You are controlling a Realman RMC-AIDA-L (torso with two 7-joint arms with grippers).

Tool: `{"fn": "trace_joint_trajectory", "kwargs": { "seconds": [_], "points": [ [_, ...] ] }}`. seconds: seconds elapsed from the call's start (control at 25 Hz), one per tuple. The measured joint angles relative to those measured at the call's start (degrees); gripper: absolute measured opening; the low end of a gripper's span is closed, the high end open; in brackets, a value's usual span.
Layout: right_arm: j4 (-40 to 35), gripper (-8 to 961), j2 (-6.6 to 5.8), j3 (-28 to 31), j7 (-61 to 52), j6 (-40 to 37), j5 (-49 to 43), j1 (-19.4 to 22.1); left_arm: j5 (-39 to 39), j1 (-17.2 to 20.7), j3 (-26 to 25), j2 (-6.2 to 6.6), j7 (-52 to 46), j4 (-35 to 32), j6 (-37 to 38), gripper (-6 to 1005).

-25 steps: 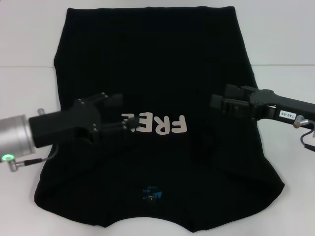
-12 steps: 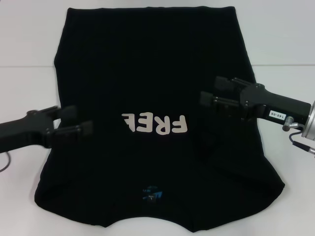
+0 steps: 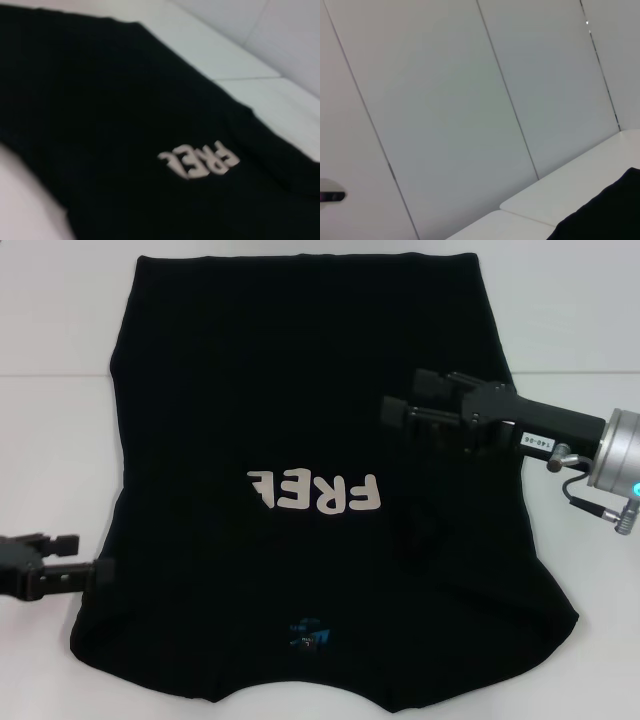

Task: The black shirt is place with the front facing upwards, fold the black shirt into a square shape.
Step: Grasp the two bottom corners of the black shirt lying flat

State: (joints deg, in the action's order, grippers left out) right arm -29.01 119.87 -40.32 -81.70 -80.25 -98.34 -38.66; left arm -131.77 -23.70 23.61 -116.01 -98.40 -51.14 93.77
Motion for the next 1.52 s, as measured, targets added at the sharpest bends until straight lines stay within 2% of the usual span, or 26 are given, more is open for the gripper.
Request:
{"fn": "trace_joint_trajectory", "kwargs": {
  "seconds": [0.6,1.12,1.52],
  "points": [
    [0.27,916,-0.33,0.49,-0.04,0.81,-0.01,-0.72,-6.01,3.13,-1.35,-0.47,-0.59,0.22,-0.62,859],
    [0.27,917,-0.35,0.52,-0.04,0.86,-0.01,-0.71,-7.98,1.46,1.94,-0.84,-0.37,4.14,-5.05,860],
    [0.27,916,-0.26,0.83,-0.04,0.98,0.03,-0.65,-7.99,0.96,2.03,-0.89,-0.38,4.29,-4.66,850]
  ]
}}
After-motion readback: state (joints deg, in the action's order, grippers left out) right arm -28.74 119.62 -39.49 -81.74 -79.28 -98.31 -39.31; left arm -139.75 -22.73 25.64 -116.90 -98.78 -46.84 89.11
